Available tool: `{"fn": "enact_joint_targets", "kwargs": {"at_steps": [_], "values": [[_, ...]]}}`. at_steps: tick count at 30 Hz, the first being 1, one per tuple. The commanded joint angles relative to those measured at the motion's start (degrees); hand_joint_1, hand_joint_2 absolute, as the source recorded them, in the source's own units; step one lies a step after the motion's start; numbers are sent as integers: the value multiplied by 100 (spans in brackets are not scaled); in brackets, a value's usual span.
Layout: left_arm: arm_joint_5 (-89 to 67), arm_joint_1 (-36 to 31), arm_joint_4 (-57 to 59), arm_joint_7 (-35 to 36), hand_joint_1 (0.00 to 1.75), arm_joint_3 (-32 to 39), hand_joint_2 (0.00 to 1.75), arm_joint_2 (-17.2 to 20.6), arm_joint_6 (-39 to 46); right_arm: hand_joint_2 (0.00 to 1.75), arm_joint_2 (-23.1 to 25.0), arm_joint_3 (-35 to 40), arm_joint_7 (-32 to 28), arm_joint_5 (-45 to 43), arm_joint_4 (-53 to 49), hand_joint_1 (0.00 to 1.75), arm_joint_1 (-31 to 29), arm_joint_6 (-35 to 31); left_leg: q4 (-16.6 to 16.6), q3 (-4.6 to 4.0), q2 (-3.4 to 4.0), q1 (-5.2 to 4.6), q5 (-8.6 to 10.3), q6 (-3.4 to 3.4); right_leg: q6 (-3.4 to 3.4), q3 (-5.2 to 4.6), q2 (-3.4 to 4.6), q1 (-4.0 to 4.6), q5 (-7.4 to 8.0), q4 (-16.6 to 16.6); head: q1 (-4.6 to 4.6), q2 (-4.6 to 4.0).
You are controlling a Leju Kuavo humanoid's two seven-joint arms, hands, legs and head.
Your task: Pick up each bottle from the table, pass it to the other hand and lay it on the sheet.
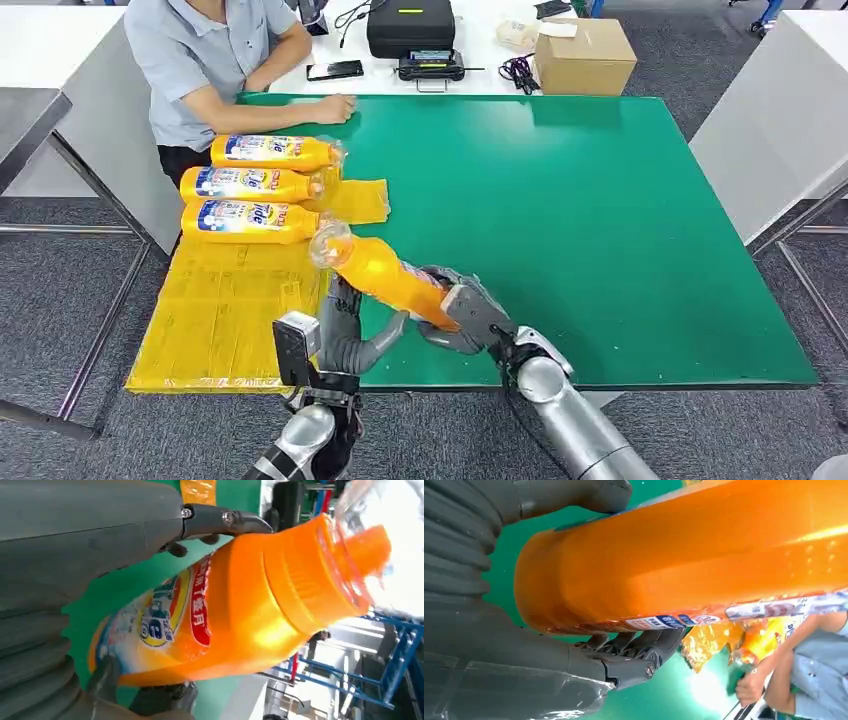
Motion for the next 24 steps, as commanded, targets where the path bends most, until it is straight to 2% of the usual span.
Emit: {"fn": "enact_joint_targets", "kwargs": {"at_steps": [1, 19, 20, 21, 24], "values": [[182, -189, 8, 153, 0, -23, 175, -46, -155, 175, 156, 717, -7, -55, 636, 175, -535, 55, 4, 15, 18, 8, -9, -13, -15, 13, 14, 9, -3, 0, 2, 0], [545, -356, 161, 293, 0, 260, 175, -149, -155, 175, 219, 1023, -32, -66, 613, 175, -634, 38, 5, 12, 10, 8, -9, -13, -16, 11, 7, 9, -5, 3, 2, 0], [450, -374, 178, 225, 21, 215, 175, -130, -101, 175, 216, 1013, -36, -90, 606, 175, -626, 27, 1, 10, 9, 6, -6, -11, -13, 8, 7, 6, -3, 2, 0, 0], [258, -421, 279, 212, 175, 135, 175, -107, 62, 175, 209, 1006, -41, -108, 595, 175, -615, 14, 6, 14, 12, 9, -11, -14, -18, 12, 8, 10, -6, 4, 2, 0], [-220, -591, 779, 163, 175, -44, 175, -99, 357, 175, 166, 985, -58, -128, 563, 175, -559, -26, 2, 23, 6, 10, -10, -17, -20, 24, 2, 11, -8, -1, 2, 0]]}}
